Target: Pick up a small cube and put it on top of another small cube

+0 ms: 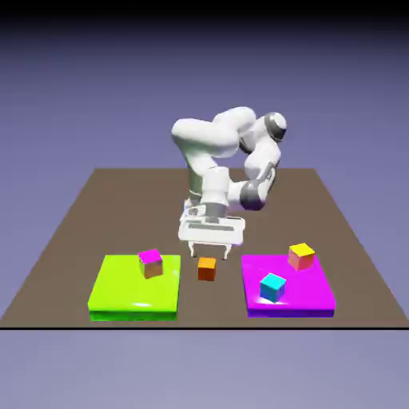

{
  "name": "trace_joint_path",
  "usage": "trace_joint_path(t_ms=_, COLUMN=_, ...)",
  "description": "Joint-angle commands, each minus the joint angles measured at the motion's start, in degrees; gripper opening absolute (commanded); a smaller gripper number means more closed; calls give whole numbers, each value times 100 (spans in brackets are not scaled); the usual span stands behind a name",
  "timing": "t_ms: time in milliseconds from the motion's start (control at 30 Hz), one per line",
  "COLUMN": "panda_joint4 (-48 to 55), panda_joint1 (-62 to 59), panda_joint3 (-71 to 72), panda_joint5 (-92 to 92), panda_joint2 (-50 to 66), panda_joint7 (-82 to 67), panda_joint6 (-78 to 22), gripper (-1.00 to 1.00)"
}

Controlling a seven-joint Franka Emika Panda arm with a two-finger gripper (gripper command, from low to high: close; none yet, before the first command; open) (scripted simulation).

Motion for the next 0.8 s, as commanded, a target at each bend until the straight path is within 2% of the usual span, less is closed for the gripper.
trace_joint_path(t_ms=0, panda_joint4=63, panda_joint1=-52, panda_joint3=31, panda_joint5=41, panda_joint2=-65, panda_joint7=-14, panda_joint6=-18, gripper=0)
trace_joint_path(t_ms=33, panda_joint4=63, panda_joint1=-52, panda_joint3=31, panda_joint5=41, panda_joint2=-65, panda_joint7=-14, panda_joint6=-18, gripper=-100)
trace_joint_path(t_ms=267, panda_joint4=-986, panda_joint1=745, panda_joint3=-578, panda_joint5=-821, panda_joint2=1145, panda_joint7=284, panda_joint6=394, gripper=-100)
trace_joint_path(t_ms=767, panda_joint4=-694, panda_joint1=-1018, panda_joint3=-2497, panda_joint5=-4559, panda_joint2=3505, panda_joint7=1529, panda_joint6=2646, gripper=-100)
